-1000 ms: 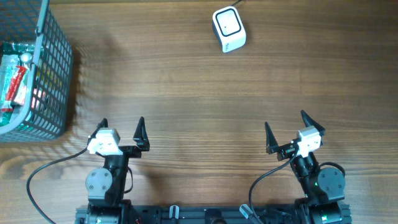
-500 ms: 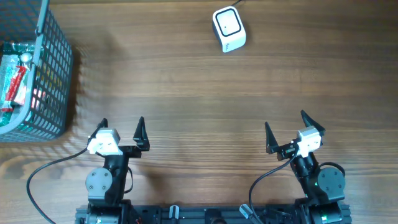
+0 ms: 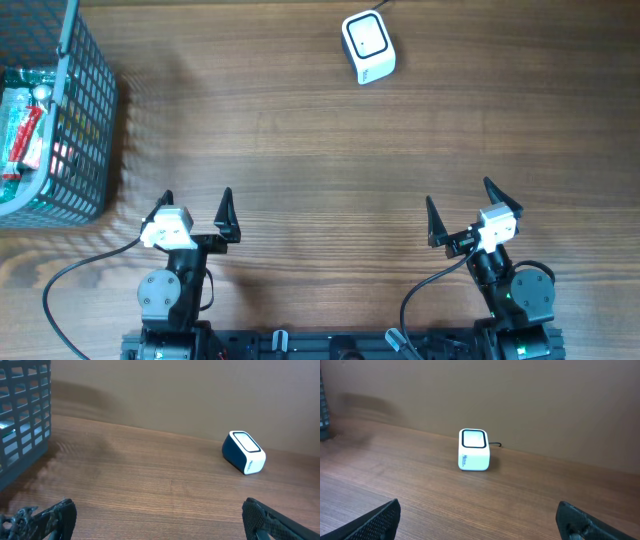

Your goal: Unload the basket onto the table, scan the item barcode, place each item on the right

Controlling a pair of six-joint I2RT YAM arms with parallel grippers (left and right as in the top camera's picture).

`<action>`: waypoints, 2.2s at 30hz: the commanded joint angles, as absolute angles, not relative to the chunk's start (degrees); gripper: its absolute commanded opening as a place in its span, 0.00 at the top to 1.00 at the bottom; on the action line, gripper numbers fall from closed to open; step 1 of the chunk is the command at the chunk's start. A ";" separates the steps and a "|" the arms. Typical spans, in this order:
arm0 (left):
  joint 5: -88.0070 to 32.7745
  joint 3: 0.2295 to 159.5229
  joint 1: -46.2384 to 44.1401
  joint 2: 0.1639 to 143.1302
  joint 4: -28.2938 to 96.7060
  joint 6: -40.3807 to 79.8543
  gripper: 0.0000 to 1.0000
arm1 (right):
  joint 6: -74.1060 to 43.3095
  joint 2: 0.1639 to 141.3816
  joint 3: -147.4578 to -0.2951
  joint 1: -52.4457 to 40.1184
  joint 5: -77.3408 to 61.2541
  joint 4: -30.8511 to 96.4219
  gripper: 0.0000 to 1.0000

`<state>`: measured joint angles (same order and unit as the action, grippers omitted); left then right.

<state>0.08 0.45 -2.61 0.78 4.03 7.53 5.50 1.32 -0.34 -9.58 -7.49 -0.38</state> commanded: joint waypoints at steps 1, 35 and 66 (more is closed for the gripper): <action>-0.62 0.32 -2.39 0.38 4.32 6.22 0.00 | 6.02 1.67 -0.30 -9.30 -7.55 -0.49 0.00; -0.62 0.32 -2.39 0.38 4.32 6.22 0.00 | 6.00 1.67 -0.30 -9.30 -7.55 -0.49 0.00; -1.08 1.52 -2.35 0.38 -4.91 7.16 0.00 | 6.00 1.67 -0.30 -9.30 -7.55 -0.51 0.00</action>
